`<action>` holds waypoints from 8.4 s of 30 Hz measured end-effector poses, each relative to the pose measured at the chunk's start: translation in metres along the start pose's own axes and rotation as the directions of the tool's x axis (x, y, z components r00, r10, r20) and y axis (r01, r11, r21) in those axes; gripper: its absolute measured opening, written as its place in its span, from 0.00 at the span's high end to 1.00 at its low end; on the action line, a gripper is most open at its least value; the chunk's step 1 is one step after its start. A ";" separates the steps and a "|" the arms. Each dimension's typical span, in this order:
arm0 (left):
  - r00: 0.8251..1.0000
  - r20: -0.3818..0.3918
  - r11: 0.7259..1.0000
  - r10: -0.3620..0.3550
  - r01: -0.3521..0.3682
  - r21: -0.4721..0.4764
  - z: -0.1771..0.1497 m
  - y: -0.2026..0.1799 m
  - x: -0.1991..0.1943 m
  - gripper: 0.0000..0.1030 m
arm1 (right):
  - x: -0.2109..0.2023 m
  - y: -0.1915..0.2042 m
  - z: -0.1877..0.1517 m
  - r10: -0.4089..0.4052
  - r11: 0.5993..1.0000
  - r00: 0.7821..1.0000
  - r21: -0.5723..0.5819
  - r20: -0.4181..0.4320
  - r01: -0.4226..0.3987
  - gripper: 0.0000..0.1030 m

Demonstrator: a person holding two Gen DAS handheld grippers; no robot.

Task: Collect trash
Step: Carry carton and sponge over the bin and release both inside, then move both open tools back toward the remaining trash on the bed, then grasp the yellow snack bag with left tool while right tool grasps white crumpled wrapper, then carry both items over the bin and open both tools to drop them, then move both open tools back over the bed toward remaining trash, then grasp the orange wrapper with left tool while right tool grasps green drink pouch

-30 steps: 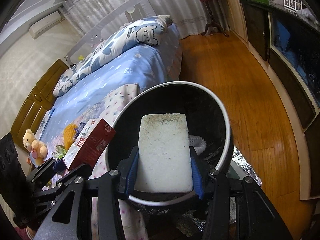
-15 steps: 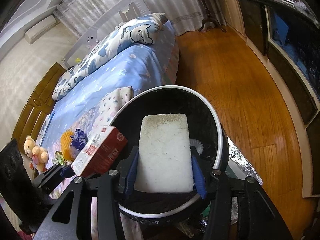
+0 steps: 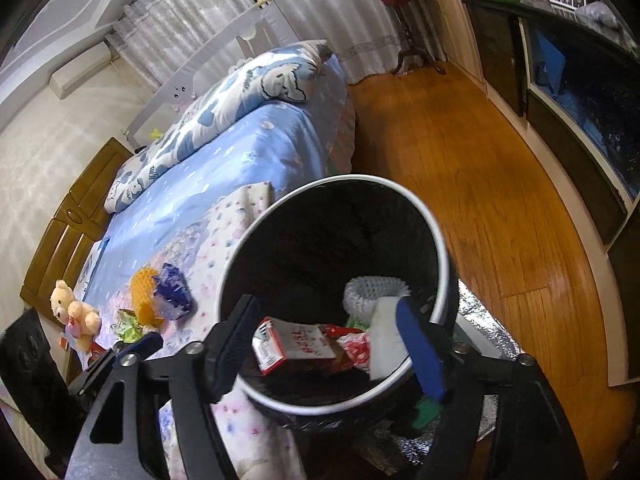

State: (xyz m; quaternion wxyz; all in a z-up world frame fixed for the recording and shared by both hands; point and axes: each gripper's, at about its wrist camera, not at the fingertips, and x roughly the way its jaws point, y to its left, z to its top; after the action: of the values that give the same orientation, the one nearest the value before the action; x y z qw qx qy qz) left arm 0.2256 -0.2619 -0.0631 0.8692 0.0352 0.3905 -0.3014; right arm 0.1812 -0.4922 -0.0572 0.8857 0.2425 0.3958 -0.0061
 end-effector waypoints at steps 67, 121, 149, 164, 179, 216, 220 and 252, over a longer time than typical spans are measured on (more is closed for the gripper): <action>0.874 -0.098 0.755 0.476 -0.463 -0.464 -0.157 0.333 -0.148 0.70 | 0.164 0.319 -0.138 0.190 0.891 0.952 -0.366 -0.239 -0.269 0.37; 0.997 -0.020 0.997 0.080 -0.080 -0.005 -0.028 0.043 -0.044 0.89 | -0.019 0.071 -0.066 0.097 0.989 0.995 -0.117 0.040 -0.091 0.76; 0.997 -0.063 0.988 0.049 -0.039 0.150 0.037 -0.031 0.032 0.89 | 0.004 0.012 -0.010 0.052 0.997 0.998 -0.061 -0.027 -0.053 0.76; 0.992 -0.107 0.982 0.069 -0.048 0.184 0.049 -0.043 0.064 0.61 | 0.027 -0.015 0.008 0.030 0.999 0.995 -0.010 -0.097 -0.031 0.62; 0.995 -0.071 0.997 0.071 -0.070 0.019 -0.012 0.010 0.004 0.42 | -0.003 0.008 -0.016 0.040 0.999 0.999 -0.013 0.012 -0.040 0.23; 0.953 -0.050 0.897 0.297 -0.297 -0.327 -0.122 0.190 -0.108 0.36 | 0.045 0.171 -0.109 0.157 0.946 0.980 -0.267 -0.120 -0.185 0.17; 0.943 -0.060 0.873 0.329 -0.328 -0.360 -0.132 0.211 -0.118 0.36 | 0.055 0.184 -0.115 0.165 0.937 0.975 -0.286 -0.146 -0.202 0.17; 0.799 -0.165 0.678 0.579 -0.584 -0.446 -0.116 0.379 -0.131 0.21 | 0.159 0.337 -0.106 0.152 0.677 0.966 -0.690 -0.209 -0.256 0.19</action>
State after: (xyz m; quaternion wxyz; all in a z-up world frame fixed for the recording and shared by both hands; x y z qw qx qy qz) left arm 0.2908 0.1465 -0.1178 0.8984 -0.0555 0.4251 0.0957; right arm 0.2849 -0.1198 -0.0863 0.8766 -0.0761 0.3962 0.2624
